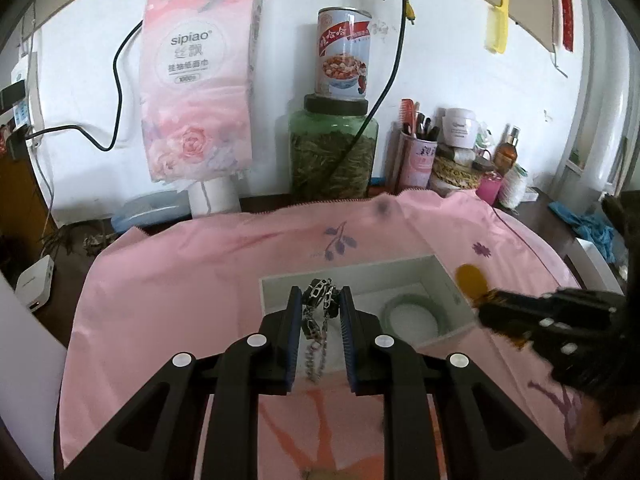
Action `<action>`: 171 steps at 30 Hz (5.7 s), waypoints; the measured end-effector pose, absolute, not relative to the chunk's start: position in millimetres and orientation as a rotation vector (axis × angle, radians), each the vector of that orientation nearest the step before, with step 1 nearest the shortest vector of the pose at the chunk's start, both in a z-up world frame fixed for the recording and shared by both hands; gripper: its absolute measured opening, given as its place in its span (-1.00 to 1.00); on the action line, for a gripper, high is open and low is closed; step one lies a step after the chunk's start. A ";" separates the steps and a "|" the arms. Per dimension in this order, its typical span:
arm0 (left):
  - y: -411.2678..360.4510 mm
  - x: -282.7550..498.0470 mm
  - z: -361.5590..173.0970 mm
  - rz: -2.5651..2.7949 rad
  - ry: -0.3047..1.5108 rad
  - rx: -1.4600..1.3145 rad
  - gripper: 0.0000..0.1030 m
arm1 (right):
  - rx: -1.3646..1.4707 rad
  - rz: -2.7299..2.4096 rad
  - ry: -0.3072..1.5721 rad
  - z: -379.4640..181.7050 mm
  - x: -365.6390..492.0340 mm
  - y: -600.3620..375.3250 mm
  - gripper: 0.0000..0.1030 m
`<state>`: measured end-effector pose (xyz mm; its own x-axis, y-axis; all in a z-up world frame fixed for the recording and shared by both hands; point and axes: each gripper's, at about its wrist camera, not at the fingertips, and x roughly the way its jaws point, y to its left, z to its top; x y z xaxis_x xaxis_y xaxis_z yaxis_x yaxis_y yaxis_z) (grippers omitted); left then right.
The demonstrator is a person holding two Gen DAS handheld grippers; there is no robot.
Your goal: Organize jewelry
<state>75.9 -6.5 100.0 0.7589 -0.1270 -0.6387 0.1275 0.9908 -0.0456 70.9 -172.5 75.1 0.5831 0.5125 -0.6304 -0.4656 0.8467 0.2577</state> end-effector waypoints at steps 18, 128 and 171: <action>-1.5 107.3 53.6 -0.091 0.797 0.038 -0.23 | 0.082 0.454 0.742 53.7 103.1 -178.7 -0.13; 16.4 13.5 4.5 -0.040 0.933 0.120 0.90 | -0.099 0.634 0.862 15.2 3.6 -182.3 0.04; -14.5 5.8 7.5 -0.154 0.885 0.225 0.46 | -0.160 0.508 0.868 2.8 32.4 -159.1 -0.15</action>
